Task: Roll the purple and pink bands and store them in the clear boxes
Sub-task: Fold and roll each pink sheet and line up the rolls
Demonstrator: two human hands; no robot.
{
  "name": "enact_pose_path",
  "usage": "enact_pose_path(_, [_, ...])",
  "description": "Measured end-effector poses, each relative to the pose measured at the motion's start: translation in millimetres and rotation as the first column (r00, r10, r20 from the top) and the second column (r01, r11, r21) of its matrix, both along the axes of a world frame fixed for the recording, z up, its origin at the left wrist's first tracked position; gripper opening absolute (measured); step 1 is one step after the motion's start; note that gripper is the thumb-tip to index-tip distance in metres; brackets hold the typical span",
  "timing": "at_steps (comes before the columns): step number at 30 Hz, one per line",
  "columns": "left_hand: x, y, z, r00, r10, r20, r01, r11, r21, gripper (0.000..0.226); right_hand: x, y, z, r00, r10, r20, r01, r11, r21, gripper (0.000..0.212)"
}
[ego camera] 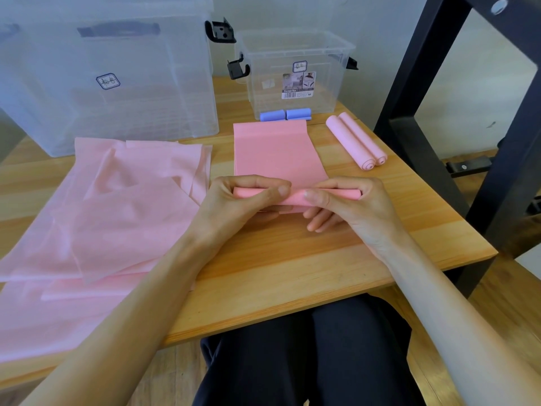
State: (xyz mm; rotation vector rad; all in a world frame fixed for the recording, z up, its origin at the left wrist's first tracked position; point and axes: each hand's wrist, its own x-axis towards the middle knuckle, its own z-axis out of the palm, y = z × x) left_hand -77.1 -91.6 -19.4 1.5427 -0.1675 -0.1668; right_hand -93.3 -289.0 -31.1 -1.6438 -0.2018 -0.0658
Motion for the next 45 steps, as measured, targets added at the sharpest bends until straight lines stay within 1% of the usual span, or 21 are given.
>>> enact_pose_path(4, [-0.4, 0.9, -1.2, 0.999, -0.015, 0.048, 0.013, 0.999, 0.037, 0.024, 0.1, 0.6, 0.3, 1.000, -0.007, -0.028, 0.007, 1.000, -0.009, 0.023])
enact_pose_path(7, [-0.3, 0.6, -1.4, 1.000, -0.004, 0.016, 0.004, 0.999, 0.049, 0.016, 1.0, 0.7, 0.8, 1.000, 0.014, -0.022, -0.014, 1.000, -0.008, 0.022])
enact_pose_path(10, [-0.5, 0.6, -0.9, 1.000, -0.006, -0.017, 0.007, 0.998, 0.060, 0.015, 2.0, 0.3, -0.2, 1.000, 0.028, 0.001, -0.028, 1.000, 0.006, 0.021])
enact_pose_path(13, [-0.4, 0.7, -0.2, 1.000, -0.012, -0.010, 0.012, 0.999, 0.046, 0.014, 2.5, -0.1, -1.4, 1.000, 0.009, 0.015, -0.009, 1.000, 0.006, 0.018])
enact_pose_path(16, [-1.8, 0.0, 1.2, 1.000, -0.018, 0.009, 0.018, 1.000, 0.021, 0.021, 2.5, 0.0, -2.0, 1.000, -0.004, 0.006, 0.004, 1.000, -0.010, 0.017])
enact_pose_path(18, [-1.9, -0.2, 0.6, 1.000, -0.018, 0.011, 0.017, 0.999, 0.029, 0.021, 2.3, -0.2, -1.8, 1.000, 0.003, -0.002, -0.003, 1.000, -0.016, 0.019])
enact_pose_path(21, [-0.6, 1.0, -0.6, 1.000, 0.003, -0.012, -0.003, 1.000, 0.031, 0.014, 1.8, -0.3, 0.0, 0.999, 0.041, -0.009, -0.041, 0.999, -0.014, 0.022])
enact_pose_path(25, [0.7, 1.6, -0.5, 0.999, 0.007, -0.052, -0.007, 1.000, -0.001, 0.017, 1.6, -0.8, 0.1, 0.998, 0.070, 0.010, -0.069, 0.997, -0.025, 0.025])
enact_pose_path(28, [0.9, 1.7, -0.9, 1.000, 0.007, -0.009, -0.007, 1.000, 0.011, 0.017, 1.6, -1.2, -1.1, 0.999, 0.037, -0.010, -0.037, 0.999, -0.012, 0.020])
enact_pose_path(31, [0.4, 1.8, -1.0, 1.000, 0.005, 0.014, -0.005, 0.999, 0.037, 0.020, 1.1, -1.1, -1.4, 0.999, 0.024, -0.024, -0.025, 0.999, -0.030, 0.021])
enact_pose_path(35, [0.4, 2.3, -1.3, 1.000, 0.011, -0.007, -0.011, 0.999, 0.035, 0.011, 1.8, -0.4, 0.2, 0.998, 0.055, -0.020, -0.055, 0.998, -0.012, 0.026])
enact_pose_path(37, [0.4, 2.8, -1.5, 1.000, 0.006, -0.028, -0.005, 1.000, 0.024, 0.011, 2.0, -0.5, 0.4, 0.998, 0.066, -0.009, -0.066, 0.998, -0.012, 0.028])
enact_pose_path(39, [0.2, 2.5, -1.1, 0.999, -0.002, -0.033, 0.003, 1.000, 0.024, 0.012, 2.2, -1.0, -0.4, 0.998, 0.061, 0.002, -0.061, 0.998, -0.020, 0.025])
enact_pose_path(43, [-0.9, 0.8, -0.1, 0.999, 0.006, 0.033, -0.008, 0.999, 0.051, 0.014, 1.5, -0.8, -1.4, 0.999, 0.027, -0.020, -0.028, 0.999, -0.019, 0.021])
enact_pose_path(45, [-1.3, 0.6, 0.0, 0.999, 0.004, 0.036, -0.006, 0.999, 0.051, 0.016, 1.6, -0.7, -1.0, 0.999, 0.025, -0.025, -0.026, 1.000, -0.016, 0.022])
